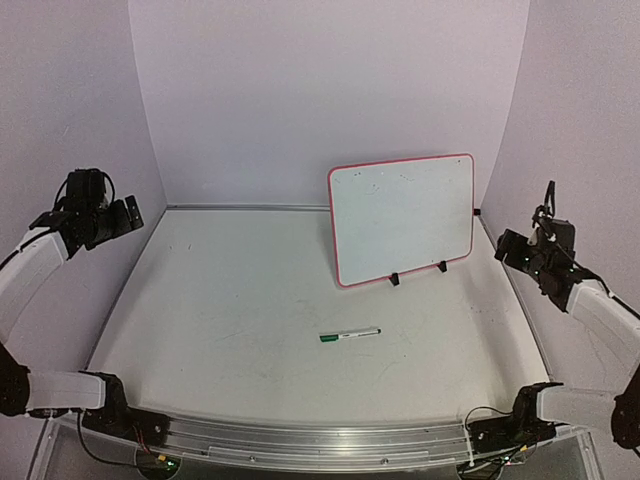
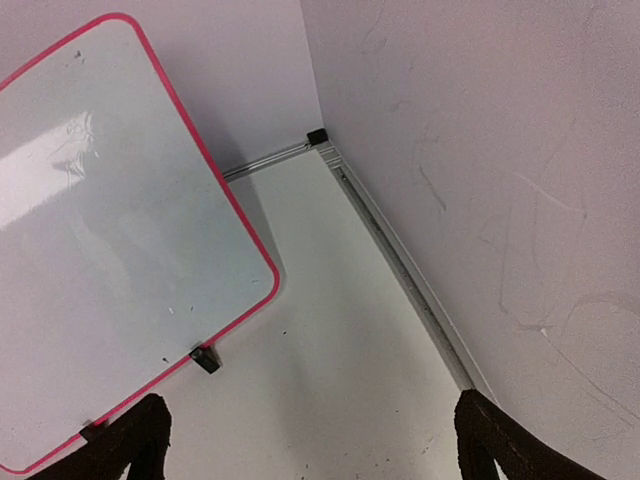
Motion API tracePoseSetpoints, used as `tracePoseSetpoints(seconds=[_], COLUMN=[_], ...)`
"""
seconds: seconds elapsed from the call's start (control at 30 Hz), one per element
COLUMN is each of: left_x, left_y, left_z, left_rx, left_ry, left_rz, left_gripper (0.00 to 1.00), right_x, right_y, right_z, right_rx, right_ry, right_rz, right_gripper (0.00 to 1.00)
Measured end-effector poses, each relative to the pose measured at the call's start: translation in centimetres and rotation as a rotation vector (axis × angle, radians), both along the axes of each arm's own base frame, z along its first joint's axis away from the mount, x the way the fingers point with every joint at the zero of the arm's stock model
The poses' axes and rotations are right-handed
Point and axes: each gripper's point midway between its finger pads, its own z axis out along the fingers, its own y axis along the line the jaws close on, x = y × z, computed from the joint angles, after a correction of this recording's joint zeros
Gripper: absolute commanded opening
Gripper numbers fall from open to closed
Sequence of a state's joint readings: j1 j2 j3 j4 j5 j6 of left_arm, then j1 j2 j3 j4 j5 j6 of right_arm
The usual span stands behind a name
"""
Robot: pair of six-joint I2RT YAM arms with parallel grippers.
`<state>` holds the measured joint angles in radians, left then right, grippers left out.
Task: Write a sentence on the whiteboard
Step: Move the whiteboard to the center of the board.
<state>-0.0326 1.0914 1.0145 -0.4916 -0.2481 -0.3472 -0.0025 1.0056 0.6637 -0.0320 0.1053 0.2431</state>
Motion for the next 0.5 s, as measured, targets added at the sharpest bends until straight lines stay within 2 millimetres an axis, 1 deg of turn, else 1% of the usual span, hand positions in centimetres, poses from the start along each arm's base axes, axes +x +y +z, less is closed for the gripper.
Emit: tracePoseSetpoints(seconds=[0.07,0.13,0.17,0.23,0.27,0.33,0.37,0.5], left_x=[0.4,0.7,0.7,0.8,0.8,1.0,1.0,0.9], left_y=[-0.5,-0.9,-1.0,-1.3,-1.4,-1.7,-1.9,-2.8], left_z=[2.7,5.0,5.8,6.3,6.2,5.3,4.5,0.4], left_rx=[-0.002,0.014,0.023,0.051,0.064,0.083,0.085,0.083], left_ry=[-0.024,-0.054,-0.065,-0.069,-0.063,-0.048,-0.034,0.042], left_rz=[-0.036,-0.069,-0.083,-0.116,-0.133,-0.167,-0.18,-0.247], left_gripper=[1.0,0.99,0.99,0.99,0.99,0.99,0.99,0.99], right_x=[0.8,1.5,1.8,2.3,2.6,3.1,3.3,4.6], right_y=[1.7,4.2,5.4,7.7,9.0,11.0,12.0,15.8], right_z=[-0.3,-0.4,-0.7,-1.4,-2.0,-3.6,-4.9,-9.1], right_rx=[-0.008,-0.014,-0.013,-0.005,0.001,0.015,0.02,0.019], right_ry=[0.04,0.064,0.076,0.098,0.115,0.157,0.19,0.31], right_rz=[0.062,0.142,0.183,0.253,0.292,0.353,0.385,0.493], right_gripper=[0.95,0.95,0.94,0.92,0.91,0.87,0.84,0.76])
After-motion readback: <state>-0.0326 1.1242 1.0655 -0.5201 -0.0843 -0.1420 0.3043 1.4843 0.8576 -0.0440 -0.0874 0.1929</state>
